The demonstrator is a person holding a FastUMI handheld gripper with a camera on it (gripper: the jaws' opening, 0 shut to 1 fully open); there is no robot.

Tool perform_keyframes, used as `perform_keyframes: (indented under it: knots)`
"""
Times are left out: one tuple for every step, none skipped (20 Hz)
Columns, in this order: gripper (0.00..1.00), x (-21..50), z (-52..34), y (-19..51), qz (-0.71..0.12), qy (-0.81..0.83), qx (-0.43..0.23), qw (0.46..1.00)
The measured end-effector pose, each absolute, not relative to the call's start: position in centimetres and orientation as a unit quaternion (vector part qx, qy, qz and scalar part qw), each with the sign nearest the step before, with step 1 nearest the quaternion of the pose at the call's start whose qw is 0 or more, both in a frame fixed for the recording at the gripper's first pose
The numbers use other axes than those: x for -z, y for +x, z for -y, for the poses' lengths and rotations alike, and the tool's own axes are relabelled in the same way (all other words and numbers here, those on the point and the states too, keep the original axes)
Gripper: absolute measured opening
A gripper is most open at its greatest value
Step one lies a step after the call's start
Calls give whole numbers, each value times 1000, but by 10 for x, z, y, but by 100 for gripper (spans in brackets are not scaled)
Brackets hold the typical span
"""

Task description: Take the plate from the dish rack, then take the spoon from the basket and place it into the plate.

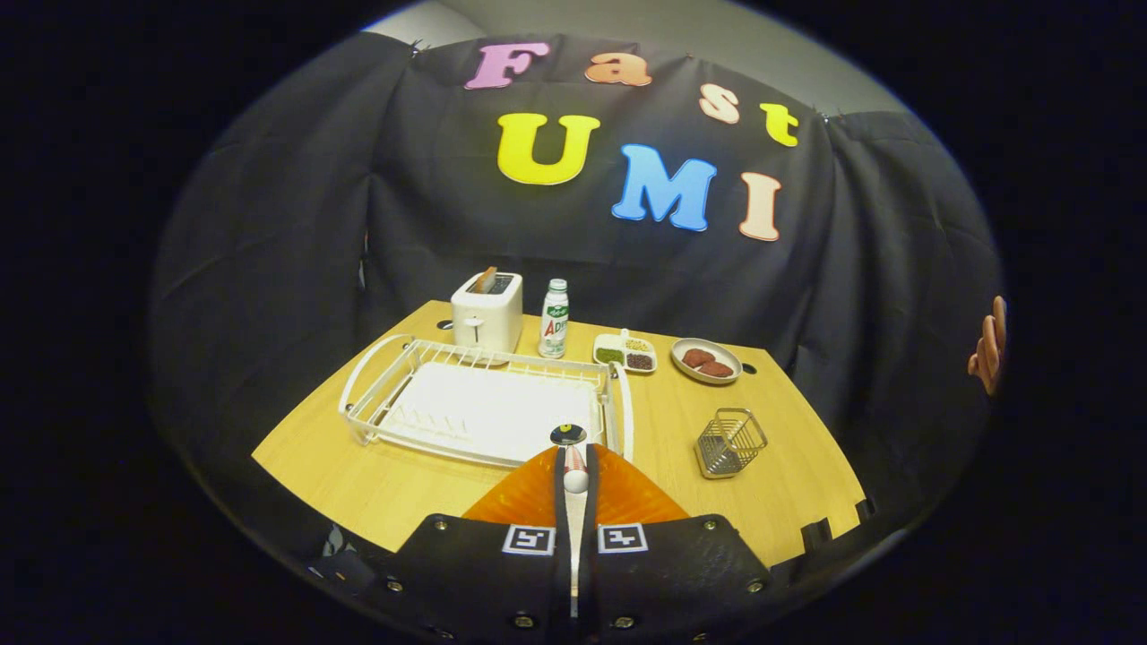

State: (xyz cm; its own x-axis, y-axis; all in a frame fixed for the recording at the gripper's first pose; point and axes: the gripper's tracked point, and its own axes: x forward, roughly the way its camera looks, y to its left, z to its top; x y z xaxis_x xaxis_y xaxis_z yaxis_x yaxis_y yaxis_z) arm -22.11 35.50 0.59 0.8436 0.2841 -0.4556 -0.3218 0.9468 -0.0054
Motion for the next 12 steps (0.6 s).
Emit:
perform_keyframes:
  knots:
    - [3,-2,-358,-229,-233,-45,-168,957]
    - [3,4,-359,-235,-236,-50,-176,954]
    - [3,9,-360,-240,-240,-53,-182,952]
    - [3,15,-361,-245,-243,-56,-187,950]
    - [3,21,-360,-249,-248,-58,-190,948]
    - [3,28,-360,-251,-253,-58,-191,947]
    - [3,35,-360,-252,-259,-58,-192,945]
    - [3,43,-358,-253,-265,-56,-191,943]
    - [3,48,-356,-252,-270,-56,-187,943]
    - [3,54,-353,-251,-273,-55,-181,943]
    - [3,59,-349,-249,-277,-54,-174,943]
    - [3,64,-348,-245,-280,-53,-168,944]
